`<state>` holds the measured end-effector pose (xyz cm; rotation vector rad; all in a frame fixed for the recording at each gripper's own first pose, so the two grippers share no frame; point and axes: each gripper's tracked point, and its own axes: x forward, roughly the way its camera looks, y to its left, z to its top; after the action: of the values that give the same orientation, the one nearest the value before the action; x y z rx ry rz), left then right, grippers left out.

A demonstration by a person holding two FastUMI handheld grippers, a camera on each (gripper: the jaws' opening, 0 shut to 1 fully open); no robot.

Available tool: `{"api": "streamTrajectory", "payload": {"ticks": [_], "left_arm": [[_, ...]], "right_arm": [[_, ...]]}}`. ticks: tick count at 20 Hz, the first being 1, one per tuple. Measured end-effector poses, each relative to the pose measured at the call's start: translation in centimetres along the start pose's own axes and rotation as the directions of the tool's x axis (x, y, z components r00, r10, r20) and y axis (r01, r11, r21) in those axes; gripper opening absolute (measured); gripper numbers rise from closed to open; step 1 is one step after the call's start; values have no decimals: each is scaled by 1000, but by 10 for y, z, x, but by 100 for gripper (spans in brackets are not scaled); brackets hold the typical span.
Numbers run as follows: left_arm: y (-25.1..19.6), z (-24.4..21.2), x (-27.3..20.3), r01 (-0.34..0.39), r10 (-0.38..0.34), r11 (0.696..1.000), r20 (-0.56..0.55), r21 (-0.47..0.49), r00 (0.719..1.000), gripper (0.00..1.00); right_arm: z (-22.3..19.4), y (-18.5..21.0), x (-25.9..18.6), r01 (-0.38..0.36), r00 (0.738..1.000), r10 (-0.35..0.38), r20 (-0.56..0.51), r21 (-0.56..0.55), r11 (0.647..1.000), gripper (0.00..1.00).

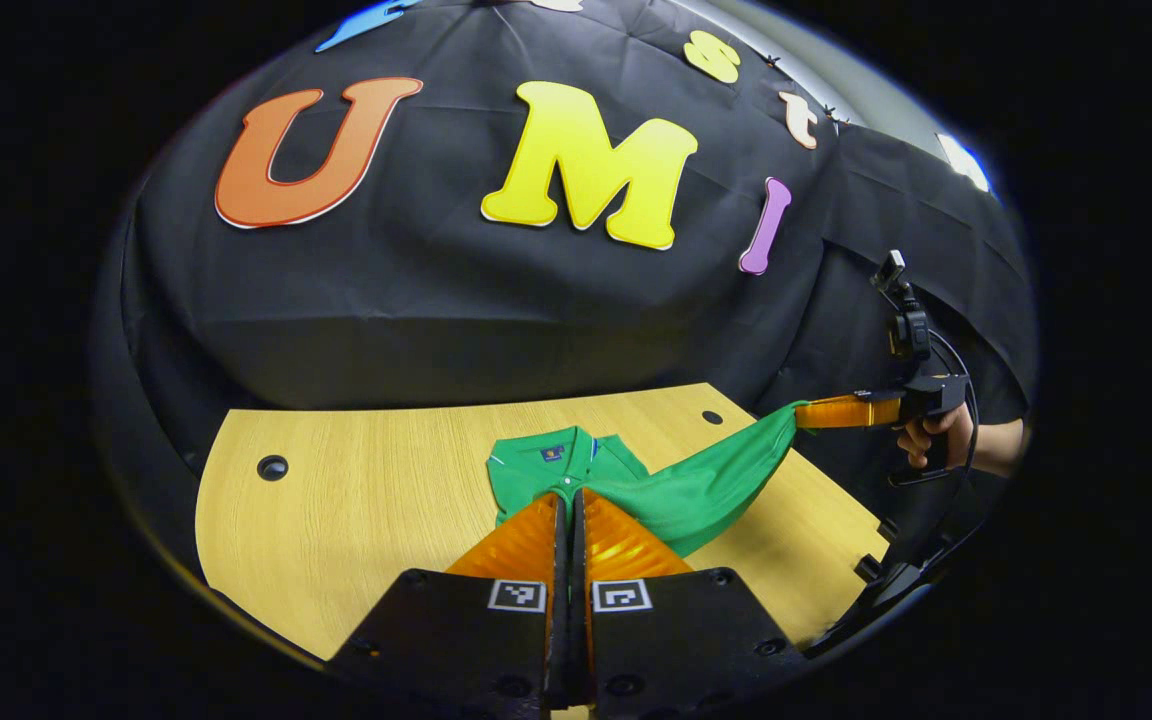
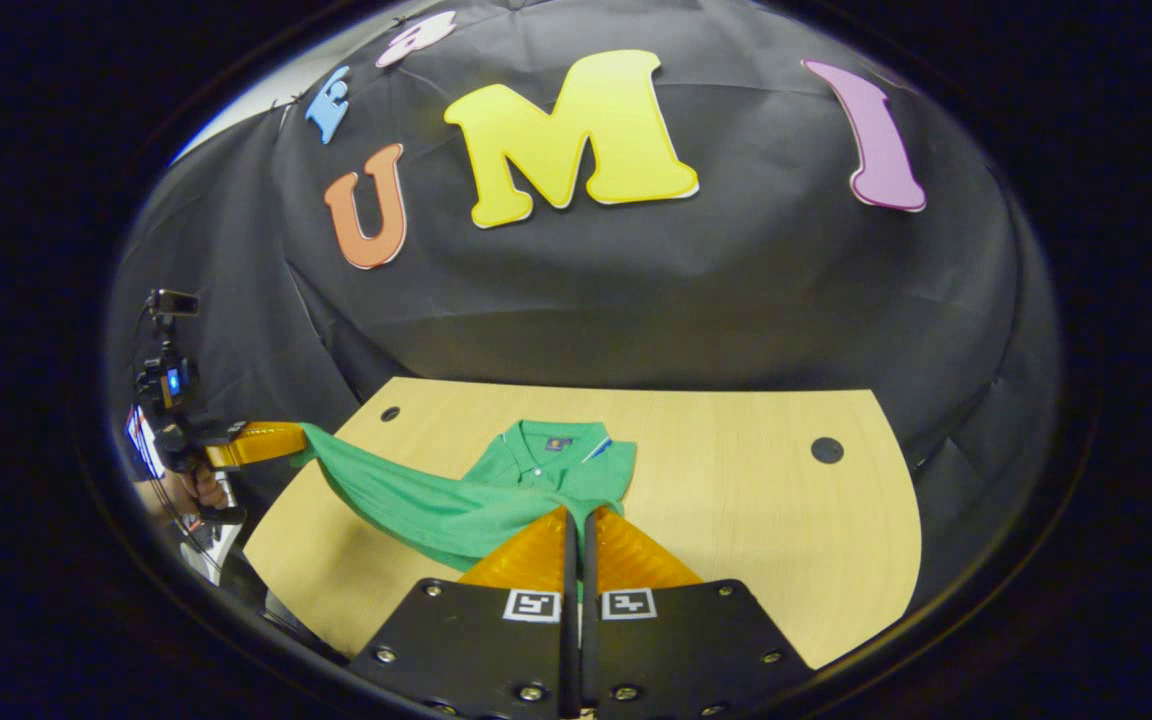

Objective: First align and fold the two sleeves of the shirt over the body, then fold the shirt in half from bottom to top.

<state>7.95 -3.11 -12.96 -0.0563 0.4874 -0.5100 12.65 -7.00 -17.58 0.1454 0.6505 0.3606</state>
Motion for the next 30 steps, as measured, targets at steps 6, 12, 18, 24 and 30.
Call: {"api": "streamTrajectory", "payload": {"ticks": [6,12,18,24,30], "left_arm": [[31,8,36,-36,36,999,-2,-10,999,3],[63,-4,84,-66,66,997,0,-51,998,3],[90,-22,134,-113,113,990,3,-87,994,3],[112,-39,171,-187,190,970,5,-156,982,3],[127,-50,208,-251,256,960,21,-123,966,3]], "right_arm": [[14,-14,38,26,1000,-26,9,17,1000,1],[16,-31,96,40,999,-41,1,56,998,1],[6,-46,153,59,998,-57,-17,111,992,1],[3,-60,199,87,996,-88,2,121,989,1],[-8,-69,236,124,992,-125,11,84,989,1]]}}
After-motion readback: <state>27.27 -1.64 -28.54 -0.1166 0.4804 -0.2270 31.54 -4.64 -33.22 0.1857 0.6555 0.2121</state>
